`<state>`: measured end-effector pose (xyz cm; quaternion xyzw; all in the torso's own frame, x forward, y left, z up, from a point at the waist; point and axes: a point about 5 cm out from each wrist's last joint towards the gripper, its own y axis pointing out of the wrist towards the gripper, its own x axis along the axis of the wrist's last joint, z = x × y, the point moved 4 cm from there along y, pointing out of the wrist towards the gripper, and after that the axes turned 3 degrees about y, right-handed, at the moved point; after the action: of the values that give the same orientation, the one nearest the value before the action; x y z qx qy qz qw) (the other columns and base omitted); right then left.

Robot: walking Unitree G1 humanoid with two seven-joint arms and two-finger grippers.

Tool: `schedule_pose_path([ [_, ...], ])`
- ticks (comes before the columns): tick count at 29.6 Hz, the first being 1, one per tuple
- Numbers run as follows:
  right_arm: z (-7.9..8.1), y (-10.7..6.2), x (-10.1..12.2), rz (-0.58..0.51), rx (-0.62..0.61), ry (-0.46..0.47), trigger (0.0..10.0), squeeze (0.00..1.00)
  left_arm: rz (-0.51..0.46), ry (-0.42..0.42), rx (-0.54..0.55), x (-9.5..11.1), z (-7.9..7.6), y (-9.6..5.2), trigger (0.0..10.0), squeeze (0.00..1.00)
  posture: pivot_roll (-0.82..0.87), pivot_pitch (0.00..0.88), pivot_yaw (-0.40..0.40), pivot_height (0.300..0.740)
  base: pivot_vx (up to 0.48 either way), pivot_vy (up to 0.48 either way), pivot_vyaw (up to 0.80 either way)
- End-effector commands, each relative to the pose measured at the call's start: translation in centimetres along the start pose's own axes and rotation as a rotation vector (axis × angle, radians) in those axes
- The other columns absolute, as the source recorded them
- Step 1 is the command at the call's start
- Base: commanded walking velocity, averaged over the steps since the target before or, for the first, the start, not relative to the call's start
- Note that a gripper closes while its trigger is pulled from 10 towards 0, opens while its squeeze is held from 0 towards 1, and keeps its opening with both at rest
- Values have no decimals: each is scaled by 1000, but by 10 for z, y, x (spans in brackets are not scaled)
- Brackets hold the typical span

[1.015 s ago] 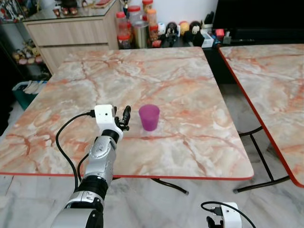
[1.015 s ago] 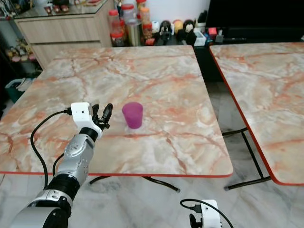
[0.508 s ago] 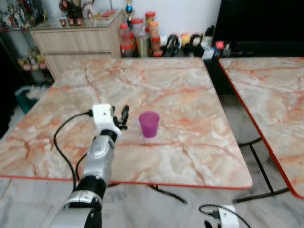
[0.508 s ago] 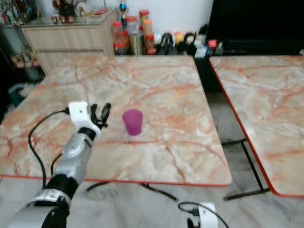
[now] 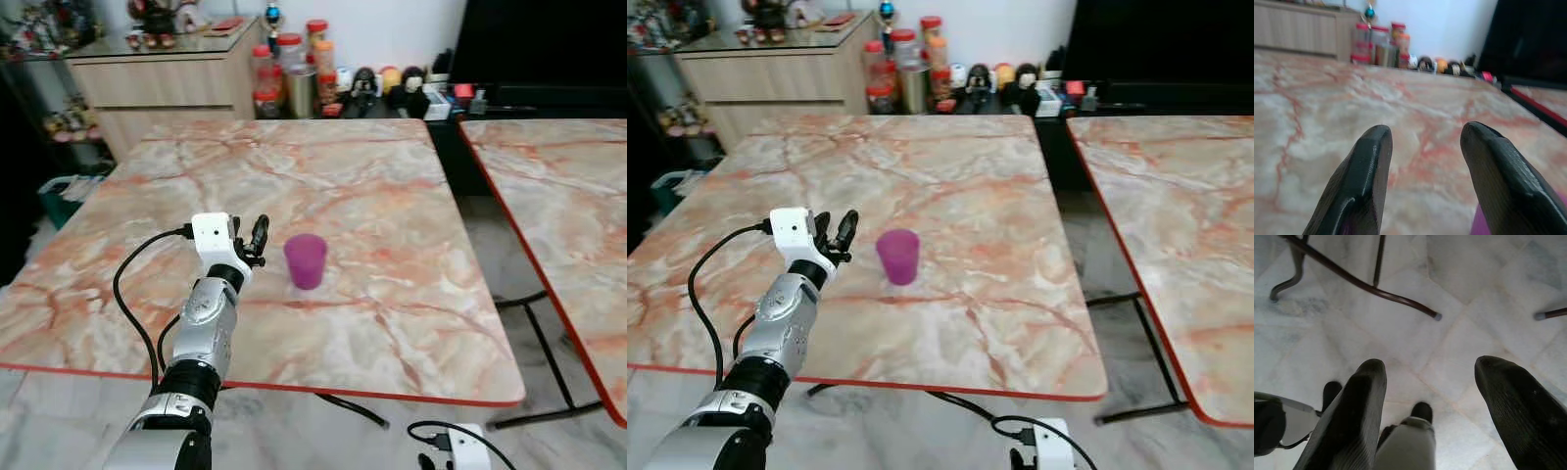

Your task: Setting the table

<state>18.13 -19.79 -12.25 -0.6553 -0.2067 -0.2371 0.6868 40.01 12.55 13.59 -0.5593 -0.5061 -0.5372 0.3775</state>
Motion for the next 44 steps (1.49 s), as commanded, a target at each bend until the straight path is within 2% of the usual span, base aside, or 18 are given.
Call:
schedule_pose_path([
  [1,-1,0,-1,6,-4,5,10000,0,12,-3,-63,4,-9,3,10000,0,73,0,46,740,0,0,0],
  [3,-1,0,-1,7,-3,5,10000,0,31,4,-97,3,-14,4,10000,0,75,0,47,740,0,0,0],
  [5,0,0,-2,11,-2,3,10000,0,61,34,-180,3,-28,6,10000,0,76,0,47,740,0,0,0],
  [9,1,0,-3,15,-2,4,10000,0,97,74,-201,9,-36,15,10000,0,72,0,52,740,0,0,0],
  [12,1,0,-3,16,-2,3,10000,0,122,94,-198,8,-38,18,10000,0,72,0,52,740,0,0,0],
  [13,1,0,-4,17,-1,3,10000,0,147,129,-193,6,-40,20,10000,0,73,0,55,740,0,0,0],
  [16,0,0,-4,20,-3,5,10000,0,165,109,-200,7,-44,24,10000,0,67,0,57,740,0,0,0],
  [21,-1,-1,-5,22,-8,10,10000,0,275,137,-200,-10,-45,26,10000,0,65,0,59,740,0,0,0],
  [38,-3,-2,-9,30,-19,17,10000,0,331,138,-187,-19,-47,26,10000,0,58,0,63,740,0,0,0],
  [44,-2,-2,-9,29,-16,18,10000,0,288,100,-203,-5,-55,33,10000,0,63,0,65,740,0,0,0],
])
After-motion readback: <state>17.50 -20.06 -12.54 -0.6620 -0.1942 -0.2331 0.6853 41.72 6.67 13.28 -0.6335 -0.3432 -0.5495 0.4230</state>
